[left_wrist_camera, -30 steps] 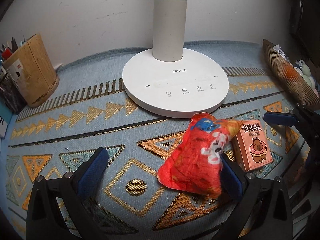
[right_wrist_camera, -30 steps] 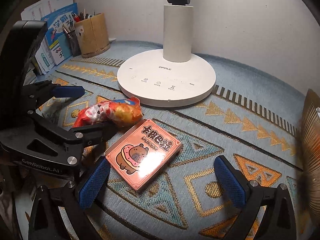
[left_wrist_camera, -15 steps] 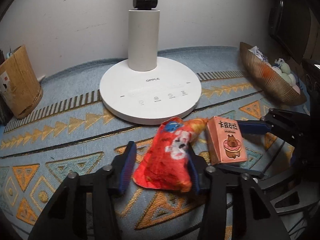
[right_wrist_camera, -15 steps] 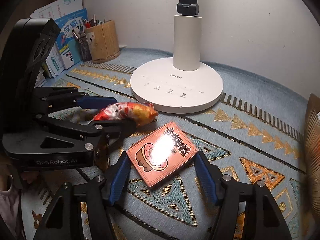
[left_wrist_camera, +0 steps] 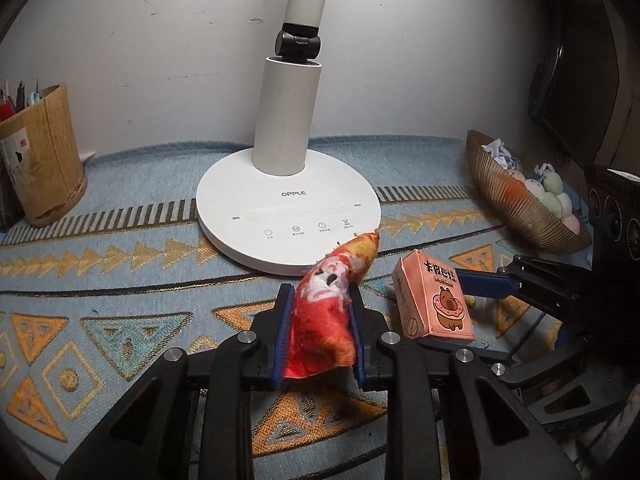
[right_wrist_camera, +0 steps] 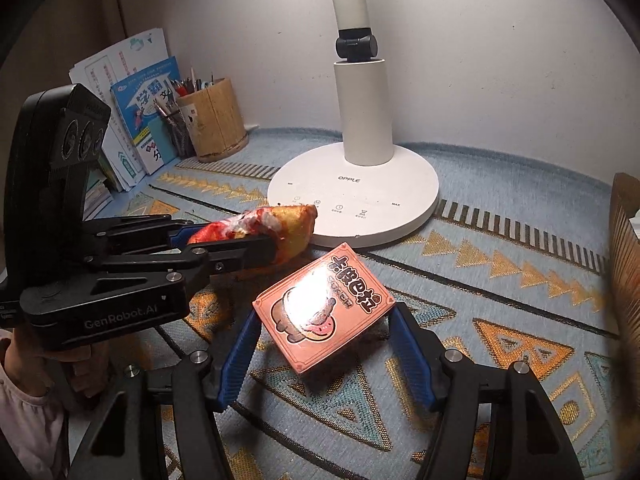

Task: Organize objects
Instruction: 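Grasp the red snack bag with the left tool while the right grasps the pink box, then carry snack bag and pink box to the woven tray and open both tools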

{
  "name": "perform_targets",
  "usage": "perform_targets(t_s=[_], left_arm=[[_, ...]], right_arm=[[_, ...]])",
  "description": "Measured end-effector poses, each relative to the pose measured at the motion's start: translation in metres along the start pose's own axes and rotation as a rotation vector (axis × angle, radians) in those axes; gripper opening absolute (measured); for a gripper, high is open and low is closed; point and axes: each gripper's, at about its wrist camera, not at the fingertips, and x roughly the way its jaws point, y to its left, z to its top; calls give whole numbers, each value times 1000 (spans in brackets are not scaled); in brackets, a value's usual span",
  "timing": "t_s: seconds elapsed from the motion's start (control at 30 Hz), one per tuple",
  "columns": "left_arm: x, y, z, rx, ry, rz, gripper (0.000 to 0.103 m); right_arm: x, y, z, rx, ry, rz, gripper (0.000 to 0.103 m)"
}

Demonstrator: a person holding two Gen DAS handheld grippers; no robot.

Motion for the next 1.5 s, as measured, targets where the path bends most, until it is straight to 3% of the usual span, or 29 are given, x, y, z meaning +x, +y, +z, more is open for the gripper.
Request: perform_targets(t_s=[0.2, 0.5, 0.73, 0.83, 1.03, 1.17, 1.3, 1.5], left_arm=[[-5, 17, -2, -135, -41, -71, 21], [-21, 15, -1, -150, -145, -49, 21], [-23, 19, -1, -189, -177, -50, 21], [-22, 12, -2, -165, -174, -36, 21], [-34, 0, 2, -151, -238, -48, 21], [-39, -22, 23, -151, -248, -51, 21], [-42, -67, 51, -89, -280, -83, 21], [-30, -145, 92, 19, -309, -89, 21]], right_arm=[[-2, -2, 0, 9, -24, -1, 65], [-6, -4, -2, 23, -43, 1, 65], [-8, -3, -3, 24, -53, -3, 65], [-11, -5, -4, 43, -69, 2, 65], [-32, -21, -1, 104, -122, 18, 65], [-71, -37, 11, 131, -217, 7, 65], [-110, -63, 21, 174, -280, -13, 65], [-164, -122, 29, 212, -334, -149, 65]])
